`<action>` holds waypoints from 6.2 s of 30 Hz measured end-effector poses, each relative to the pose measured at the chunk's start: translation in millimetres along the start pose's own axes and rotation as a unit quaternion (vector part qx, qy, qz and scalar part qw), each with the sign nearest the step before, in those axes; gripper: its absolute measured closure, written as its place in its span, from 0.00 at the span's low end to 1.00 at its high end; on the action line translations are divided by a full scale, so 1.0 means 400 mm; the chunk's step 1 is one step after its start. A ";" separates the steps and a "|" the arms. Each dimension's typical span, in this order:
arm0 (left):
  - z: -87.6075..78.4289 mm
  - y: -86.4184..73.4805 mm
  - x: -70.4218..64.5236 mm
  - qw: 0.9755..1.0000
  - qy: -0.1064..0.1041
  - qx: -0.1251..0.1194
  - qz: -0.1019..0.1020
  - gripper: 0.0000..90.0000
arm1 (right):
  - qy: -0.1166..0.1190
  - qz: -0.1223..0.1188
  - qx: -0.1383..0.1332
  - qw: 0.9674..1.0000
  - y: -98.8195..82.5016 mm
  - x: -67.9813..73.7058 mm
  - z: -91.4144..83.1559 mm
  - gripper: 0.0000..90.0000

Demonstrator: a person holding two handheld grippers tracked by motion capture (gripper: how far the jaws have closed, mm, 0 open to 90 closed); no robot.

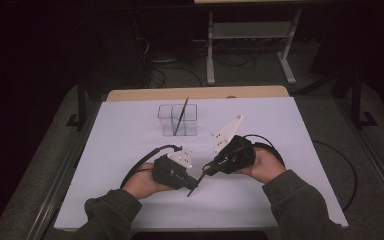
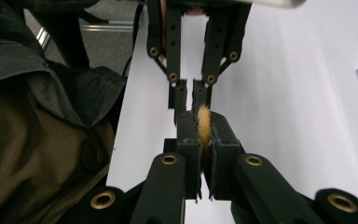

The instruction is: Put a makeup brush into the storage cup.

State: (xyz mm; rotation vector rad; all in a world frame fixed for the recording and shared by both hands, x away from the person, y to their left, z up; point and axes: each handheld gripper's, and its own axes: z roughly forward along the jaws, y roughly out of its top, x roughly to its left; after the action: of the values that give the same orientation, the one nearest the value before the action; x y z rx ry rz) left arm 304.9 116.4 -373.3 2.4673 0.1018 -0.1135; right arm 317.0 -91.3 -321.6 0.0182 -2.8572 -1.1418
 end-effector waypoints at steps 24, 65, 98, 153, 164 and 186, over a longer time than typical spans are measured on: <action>-0.019 0.023 -0.005 0.999 0.022 -0.046 0.000 0.93 | -0.014 0.013 -0.034 0.999 0.009 -0.009 -0.011 0.78; -0.053 0.006 0.009 0.996 0.032 -0.073 -0.031 0.87 | -0.013 0.023 -0.043 0.999 -0.001 -0.030 0.025 0.92; -0.117 -0.098 0.010 0.990 0.093 -0.084 -0.069 0.68 | -0.037 0.073 -0.012 0.997 -0.026 -0.099 -0.041 0.92; -0.158 -0.199 -0.016 0.976 0.167 -0.090 -0.112 0.40 | -0.072 0.096 0.005 0.993 0.030 -0.224 -0.148 0.92; -0.158 -0.208 -0.018 0.975 0.172 -0.084 -0.114 0.37 | -0.079 0.091 0.001 0.993 0.063 -0.269 -0.155 0.92; -0.176 -0.227 -0.020 0.972 0.180 -0.094 -0.120 0.35 | -0.080 0.092 0.002 0.993 0.131 -0.349 -0.127 0.92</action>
State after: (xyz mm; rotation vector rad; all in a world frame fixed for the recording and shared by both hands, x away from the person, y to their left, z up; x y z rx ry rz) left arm 291.8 231.0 -373.3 2.2525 0.5435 0.2327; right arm 460.1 -83.3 -256.5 -0.3443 -2.9213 -1.1480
